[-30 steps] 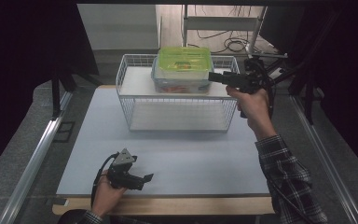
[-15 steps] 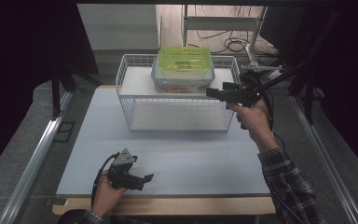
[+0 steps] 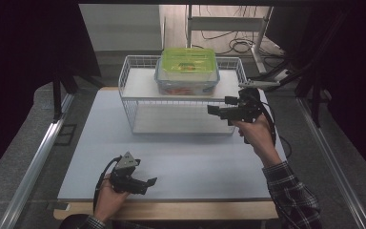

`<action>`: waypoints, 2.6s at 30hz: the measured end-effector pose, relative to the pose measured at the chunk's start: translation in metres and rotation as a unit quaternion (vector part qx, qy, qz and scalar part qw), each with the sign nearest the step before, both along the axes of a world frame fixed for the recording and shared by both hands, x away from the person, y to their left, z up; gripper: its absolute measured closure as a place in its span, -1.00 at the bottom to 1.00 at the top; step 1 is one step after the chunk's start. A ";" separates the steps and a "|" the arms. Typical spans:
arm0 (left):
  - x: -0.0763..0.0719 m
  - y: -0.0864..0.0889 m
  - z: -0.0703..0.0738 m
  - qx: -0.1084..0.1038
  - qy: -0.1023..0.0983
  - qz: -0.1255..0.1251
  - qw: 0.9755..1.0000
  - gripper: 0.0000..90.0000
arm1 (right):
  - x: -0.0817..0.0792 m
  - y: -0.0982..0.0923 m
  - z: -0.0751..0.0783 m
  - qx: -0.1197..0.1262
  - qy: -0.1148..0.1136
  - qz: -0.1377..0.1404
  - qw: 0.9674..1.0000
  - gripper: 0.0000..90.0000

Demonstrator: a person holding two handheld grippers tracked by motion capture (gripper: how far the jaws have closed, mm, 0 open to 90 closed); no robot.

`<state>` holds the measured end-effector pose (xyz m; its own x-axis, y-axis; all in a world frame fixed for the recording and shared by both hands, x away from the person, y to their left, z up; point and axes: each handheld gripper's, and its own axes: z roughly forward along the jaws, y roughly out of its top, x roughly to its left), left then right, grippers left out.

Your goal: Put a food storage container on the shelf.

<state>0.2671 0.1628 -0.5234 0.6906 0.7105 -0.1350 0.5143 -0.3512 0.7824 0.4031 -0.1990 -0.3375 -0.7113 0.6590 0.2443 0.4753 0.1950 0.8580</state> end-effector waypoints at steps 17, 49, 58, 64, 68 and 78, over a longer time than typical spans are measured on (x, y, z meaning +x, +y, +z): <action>0.000 0.000 0.000 0.001 -0.001 -0.002 1.000 -0.91 | -0.019 0.003 -0.039 -0.044 -0.007 0.016 0.999 -0.88; -0.001 -0.001 -0.001 0.000 0.002 -0.003 1.000 -0.91 | -0.056 -0.022 -0.108 -0.092 -0.027 0.005 0.995 -0.96; -0.001 -0.001 -0.001 0.000 0.003 -0.004 1.000 -0.91 | -0.069 -0.031 -0.125 -0.109 -0.056 -0.005 0.993 -0.94; -0.001 -0.002 -0.001 0.001 0.004 -0.005 1.000 -0.91 | -0.079 -0.037 -0.138 -0.122 -0.055 -0.008 0.991 -0.93; -0.001 -0.002 -0.002 0.002 0.004 -0.006 1.000 -0.91 | -0.083 -0.043 -0.149 -0.136 -0.046 -0.008 0.990 -0.93; 0.000 -0.002 -0.002 0.003 0.009 -0.008 1.000 -0.91 | -0.083 -0.046 -0.169 -0.168 -0.015 -0.002 0.986 -0.93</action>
